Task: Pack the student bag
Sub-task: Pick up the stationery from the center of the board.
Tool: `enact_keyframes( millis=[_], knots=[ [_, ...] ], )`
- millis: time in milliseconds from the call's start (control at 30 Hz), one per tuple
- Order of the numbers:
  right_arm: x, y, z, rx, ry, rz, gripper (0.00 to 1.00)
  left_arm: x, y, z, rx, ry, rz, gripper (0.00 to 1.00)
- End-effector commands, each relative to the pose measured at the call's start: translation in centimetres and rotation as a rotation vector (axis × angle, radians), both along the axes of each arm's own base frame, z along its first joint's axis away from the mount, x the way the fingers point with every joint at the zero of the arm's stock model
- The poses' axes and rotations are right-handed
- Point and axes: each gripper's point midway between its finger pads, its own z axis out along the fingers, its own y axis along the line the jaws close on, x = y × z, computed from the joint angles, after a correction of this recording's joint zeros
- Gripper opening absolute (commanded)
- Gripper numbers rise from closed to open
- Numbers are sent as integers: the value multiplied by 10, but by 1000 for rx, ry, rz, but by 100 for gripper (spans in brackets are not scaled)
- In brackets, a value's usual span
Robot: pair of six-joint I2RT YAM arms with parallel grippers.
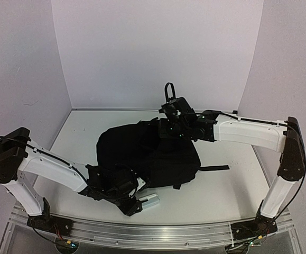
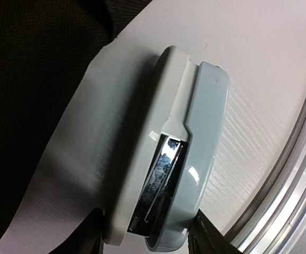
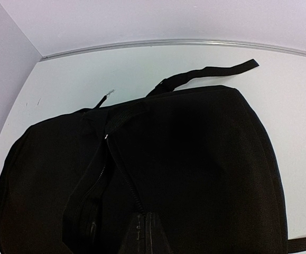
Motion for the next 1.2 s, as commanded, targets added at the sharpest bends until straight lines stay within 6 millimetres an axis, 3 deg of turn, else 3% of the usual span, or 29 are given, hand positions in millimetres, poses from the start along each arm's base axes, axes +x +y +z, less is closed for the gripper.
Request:
enact_keyframes(
  millis=[0,367,467,533,633,667,700,900,1000,1167],
  knots=[
    [6,-7,40,74,-81,-34,0,1,2,12,-23,-40,-25,46],
    [6,-9,41,74,-84,-39,0,-17,-9,63,-195,64,-76,14],
    [6,-11,43,74,-88,-40,0,-15,-12,80,-267,134,-48,11],
    [5,-14,45,73,-92,-44,0,-13,-15,102,-337,173,-30,9],
    [4,-19,48,76,-98,-52,0,4,-11,133,-399,175,25,9],
    [4,-22,49,76,-99,-55,0,14,-5,158,-456,180,44,9],
    [4,-23,49,76,-98,-56,0,19,-3,166,-475,181,54,9],
    [2,-26,51,80,-100,-54,0,77,23,238,-570,144,191,10],
    [2,-24,51,86,-95,-44,0,105,30,258,-547,123,222,10],
    [3,-20,55,95,-97,-33,0,135,28,250,-425,149,206,12]
  ],
)
